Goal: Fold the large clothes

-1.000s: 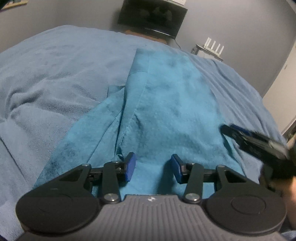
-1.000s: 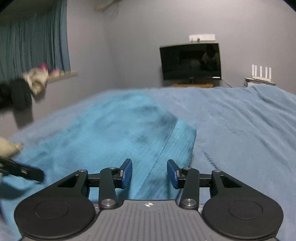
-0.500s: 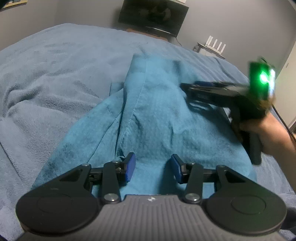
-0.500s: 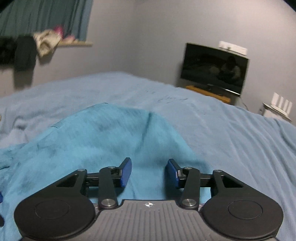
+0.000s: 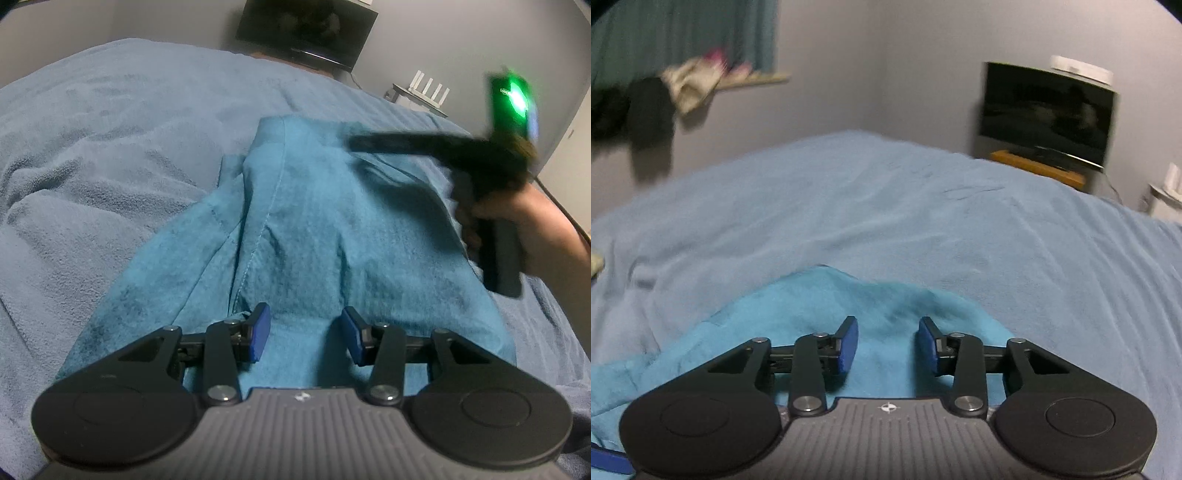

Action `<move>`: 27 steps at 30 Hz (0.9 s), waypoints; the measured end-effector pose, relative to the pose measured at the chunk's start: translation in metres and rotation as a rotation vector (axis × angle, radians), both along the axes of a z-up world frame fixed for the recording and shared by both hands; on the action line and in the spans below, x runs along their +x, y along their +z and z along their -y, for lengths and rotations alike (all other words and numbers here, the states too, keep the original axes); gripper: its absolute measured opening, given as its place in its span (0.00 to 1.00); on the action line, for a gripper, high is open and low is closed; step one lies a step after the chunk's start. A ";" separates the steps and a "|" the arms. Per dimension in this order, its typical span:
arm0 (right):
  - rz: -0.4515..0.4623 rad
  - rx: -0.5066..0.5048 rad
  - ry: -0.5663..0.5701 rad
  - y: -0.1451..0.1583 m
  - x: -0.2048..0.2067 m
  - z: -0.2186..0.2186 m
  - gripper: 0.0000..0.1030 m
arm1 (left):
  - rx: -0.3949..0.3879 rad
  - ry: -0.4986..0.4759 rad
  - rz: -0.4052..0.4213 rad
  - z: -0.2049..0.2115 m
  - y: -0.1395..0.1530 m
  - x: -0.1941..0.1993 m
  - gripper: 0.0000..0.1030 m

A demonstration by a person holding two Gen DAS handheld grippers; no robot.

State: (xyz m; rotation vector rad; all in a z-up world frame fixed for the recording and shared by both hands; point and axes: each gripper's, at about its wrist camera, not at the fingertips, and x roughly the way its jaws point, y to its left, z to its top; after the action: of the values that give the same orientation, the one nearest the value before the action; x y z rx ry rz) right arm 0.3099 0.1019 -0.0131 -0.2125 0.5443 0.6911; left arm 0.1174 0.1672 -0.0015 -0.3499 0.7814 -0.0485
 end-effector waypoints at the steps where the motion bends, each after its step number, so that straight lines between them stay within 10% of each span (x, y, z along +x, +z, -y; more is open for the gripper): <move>1: 0.029 -0.005 -0.025 -0.001 -0.005 0.013 0.39 | -0.002 0.001 0.001 -0.002 -0.002 0.000 0.43; 6: 0.131 -0.115 -0.153 -0.022 -0.020 0.071 0.40 | 0.000 0.000 0.000 -0.002 -0.002 -0.004 0.43; 12: -0.094 0.038 -0.385 -0.019 -0.019 0.146 0.43 | -0.041 0.046 -0.009 -0.013 0.002 -0.011 0.38; 17: -0.242 0.320 -0.349 -0.024 -0.050 0.189 0.74 | -0.046 0.072 0.001 -0.018 0.007 -0.021 0.38; 27: -0.720 0.651 -0.228 -0.089 -0.016 0.176 0.89 | -0.037 0.065 -0.028 -0.014 0.004 -0.016 0.38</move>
State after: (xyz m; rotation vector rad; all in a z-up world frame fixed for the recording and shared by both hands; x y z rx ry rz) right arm 0.2935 -0.0738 -0.1021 0.7267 0.9732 0.6784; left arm 0.1012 0.1811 0.0028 -0.4118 0.7972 0.0025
